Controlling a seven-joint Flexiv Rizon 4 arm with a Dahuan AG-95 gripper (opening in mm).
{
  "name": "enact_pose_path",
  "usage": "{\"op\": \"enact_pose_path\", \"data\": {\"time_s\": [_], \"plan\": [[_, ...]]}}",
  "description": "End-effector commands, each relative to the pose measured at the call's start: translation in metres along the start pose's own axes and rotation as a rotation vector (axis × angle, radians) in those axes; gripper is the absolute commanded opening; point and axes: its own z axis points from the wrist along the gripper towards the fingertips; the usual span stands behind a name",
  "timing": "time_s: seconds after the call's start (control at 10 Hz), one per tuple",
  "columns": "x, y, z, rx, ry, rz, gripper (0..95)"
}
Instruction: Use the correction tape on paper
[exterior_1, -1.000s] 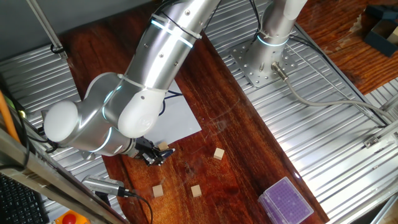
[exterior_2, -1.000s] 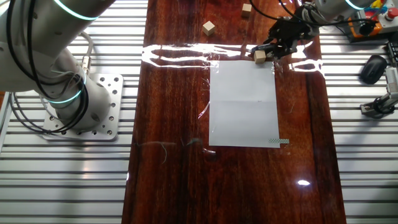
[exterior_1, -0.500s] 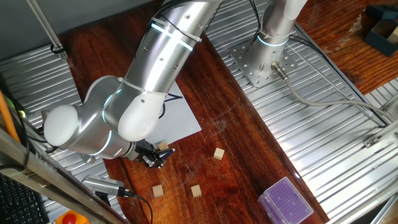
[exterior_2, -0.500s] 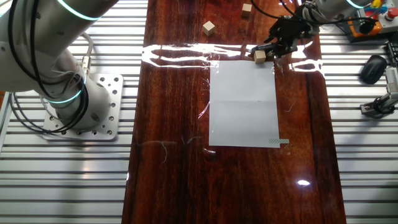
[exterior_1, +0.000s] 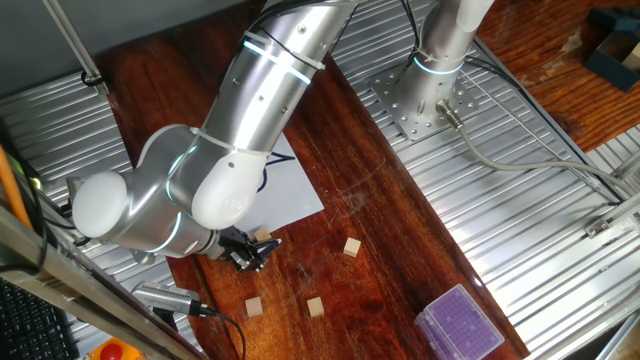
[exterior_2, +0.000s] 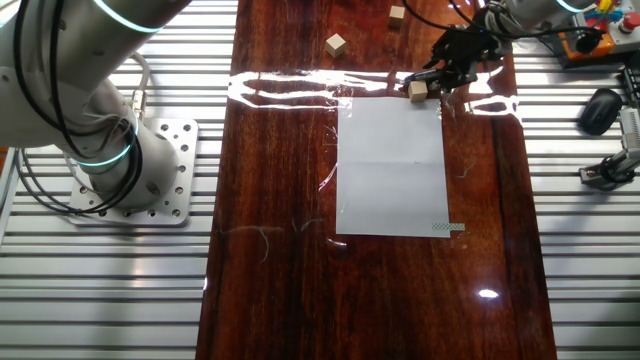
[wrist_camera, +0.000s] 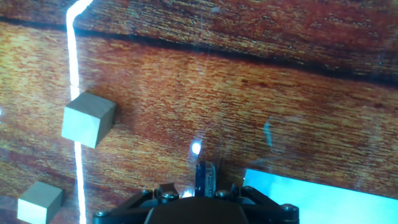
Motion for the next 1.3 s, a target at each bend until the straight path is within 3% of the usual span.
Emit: {"op": "enact_pose_path", "data": {"time_s": [0.1, 0.5, 0.6, 1.1, 1.2, 1.3], "plan": [[-0.0007, 0.0005, 0.0003, 0.002, -0.001, -0.003, 38.0], [-0.0011, 0.0007, 0.0003, 0.011, 0.002, -0.009, 38.0], [-0.0012, 0.0006, 0.0003, 0.028, 0.008, -0.013, 38.0], [0.0003, -0.0016, 0.0002, 0.051, 0.031, -0.022, 38.0], [0.0000, -0.0023, 0.0011, 0.053, 0.029, -0.020, 0.0], [-0.0008, -0.0029, 0.0026, 0.054, 0.028, -0.021, 0.0]]}}
